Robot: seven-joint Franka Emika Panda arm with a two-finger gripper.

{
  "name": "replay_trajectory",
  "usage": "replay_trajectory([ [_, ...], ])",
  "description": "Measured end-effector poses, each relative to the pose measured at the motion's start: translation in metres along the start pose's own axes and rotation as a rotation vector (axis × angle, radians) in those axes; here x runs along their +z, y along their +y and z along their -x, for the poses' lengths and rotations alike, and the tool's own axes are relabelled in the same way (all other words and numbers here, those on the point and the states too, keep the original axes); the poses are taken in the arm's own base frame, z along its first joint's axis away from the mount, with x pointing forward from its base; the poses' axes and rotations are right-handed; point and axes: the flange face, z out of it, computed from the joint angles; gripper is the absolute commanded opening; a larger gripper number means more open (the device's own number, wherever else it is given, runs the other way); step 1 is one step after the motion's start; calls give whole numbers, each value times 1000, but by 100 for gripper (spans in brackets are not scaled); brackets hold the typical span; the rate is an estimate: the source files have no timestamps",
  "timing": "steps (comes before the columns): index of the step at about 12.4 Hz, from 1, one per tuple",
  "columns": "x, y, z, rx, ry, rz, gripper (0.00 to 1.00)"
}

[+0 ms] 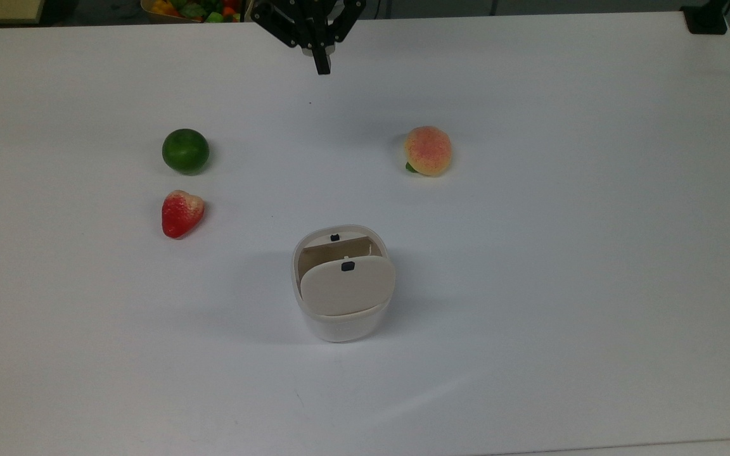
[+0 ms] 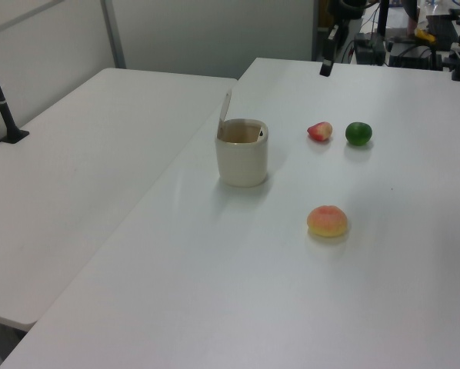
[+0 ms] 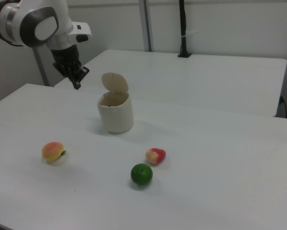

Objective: Close garbage bin
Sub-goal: 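Move the gripper from rest toward the open lid of the cream bin, then lower the gripper onto the raised lid edge and push it down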

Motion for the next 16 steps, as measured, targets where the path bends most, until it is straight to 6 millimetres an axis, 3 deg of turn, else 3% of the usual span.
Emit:
replay_trajectory([
  [4,19,2,-22,7,104,-3,0],
  [11,30,4,-59,28,347,-2,0],
  [16,61,-10,-94,57,529,-23,0],
])
